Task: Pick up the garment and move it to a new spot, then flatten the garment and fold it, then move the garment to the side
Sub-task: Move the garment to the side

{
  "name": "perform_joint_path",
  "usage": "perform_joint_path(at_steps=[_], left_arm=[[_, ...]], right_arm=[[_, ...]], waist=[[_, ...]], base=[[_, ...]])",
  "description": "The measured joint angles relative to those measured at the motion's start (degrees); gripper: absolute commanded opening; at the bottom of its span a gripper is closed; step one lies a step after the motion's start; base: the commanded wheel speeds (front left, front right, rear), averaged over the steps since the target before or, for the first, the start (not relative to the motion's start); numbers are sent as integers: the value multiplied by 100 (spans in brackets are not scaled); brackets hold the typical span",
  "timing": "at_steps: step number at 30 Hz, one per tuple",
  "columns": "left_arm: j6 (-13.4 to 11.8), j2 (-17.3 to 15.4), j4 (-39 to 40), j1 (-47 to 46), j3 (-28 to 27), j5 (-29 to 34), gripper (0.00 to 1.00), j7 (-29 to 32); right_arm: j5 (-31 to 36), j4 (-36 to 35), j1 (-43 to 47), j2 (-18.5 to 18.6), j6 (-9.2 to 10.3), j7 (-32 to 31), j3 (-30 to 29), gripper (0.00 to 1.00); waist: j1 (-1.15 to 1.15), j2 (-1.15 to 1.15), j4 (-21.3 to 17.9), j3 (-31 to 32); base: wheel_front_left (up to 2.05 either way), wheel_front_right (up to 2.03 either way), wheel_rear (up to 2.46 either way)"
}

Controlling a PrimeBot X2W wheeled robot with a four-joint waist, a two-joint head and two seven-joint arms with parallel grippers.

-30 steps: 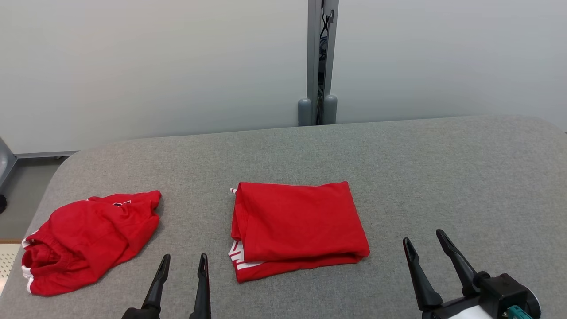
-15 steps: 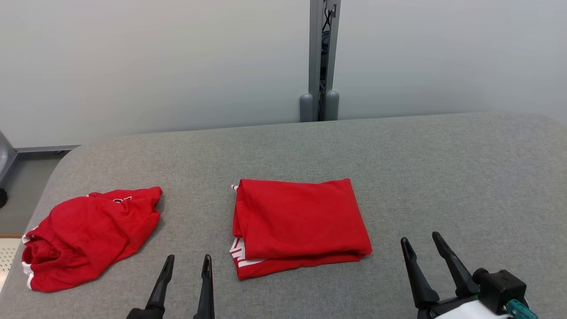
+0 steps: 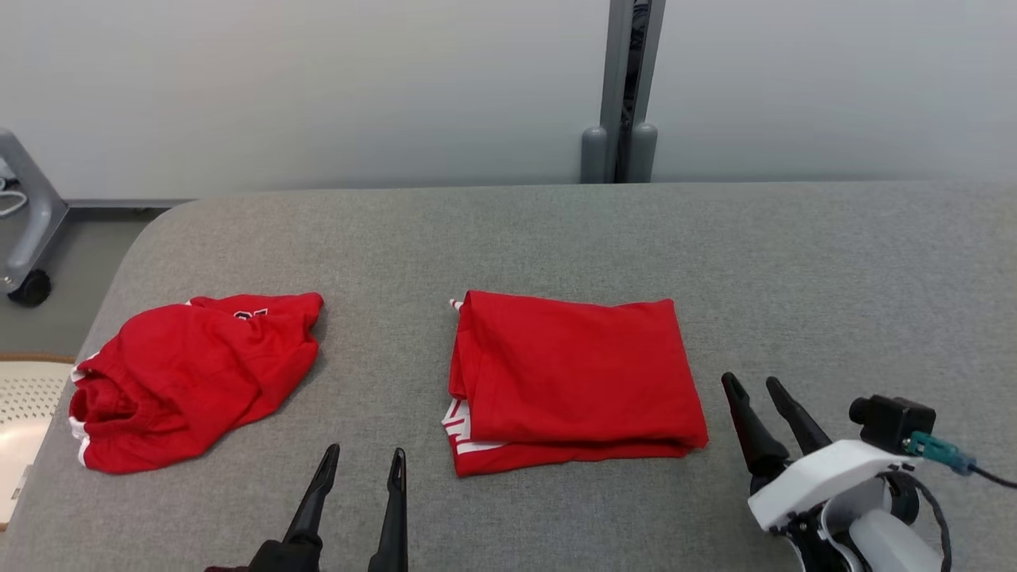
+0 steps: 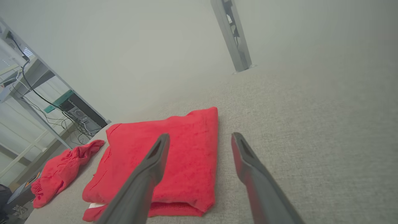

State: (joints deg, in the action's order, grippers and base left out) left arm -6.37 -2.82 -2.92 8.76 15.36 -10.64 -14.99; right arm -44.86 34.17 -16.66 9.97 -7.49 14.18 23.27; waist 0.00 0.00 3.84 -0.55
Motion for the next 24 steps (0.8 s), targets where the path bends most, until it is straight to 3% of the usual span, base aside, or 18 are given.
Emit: perform_joint_path(at_steps=[3, 13, 24], left_arm=[[-1, 1, 5, -148, 63, 5, 100, 0], [-44, 1, -35, -444, 290, -4, 100, 0], [-94, 1, -100, -620, 419, -12, 100, 0]], right_arm=[[-578, 287, -392, 73, 0, -193, 218, 100], [-1618, 970, -1053, 352, 0, -532, 754, 100], [-2608, 1029, -1330, 513, 0, -717, 1244, 100]], waist=[[0, 0, 118, -175], [0, 0, 486, -657], [0, 0, 684, -915]], base=[[0, 0, 0], [0, 0, 0], [0, 0, 0]])
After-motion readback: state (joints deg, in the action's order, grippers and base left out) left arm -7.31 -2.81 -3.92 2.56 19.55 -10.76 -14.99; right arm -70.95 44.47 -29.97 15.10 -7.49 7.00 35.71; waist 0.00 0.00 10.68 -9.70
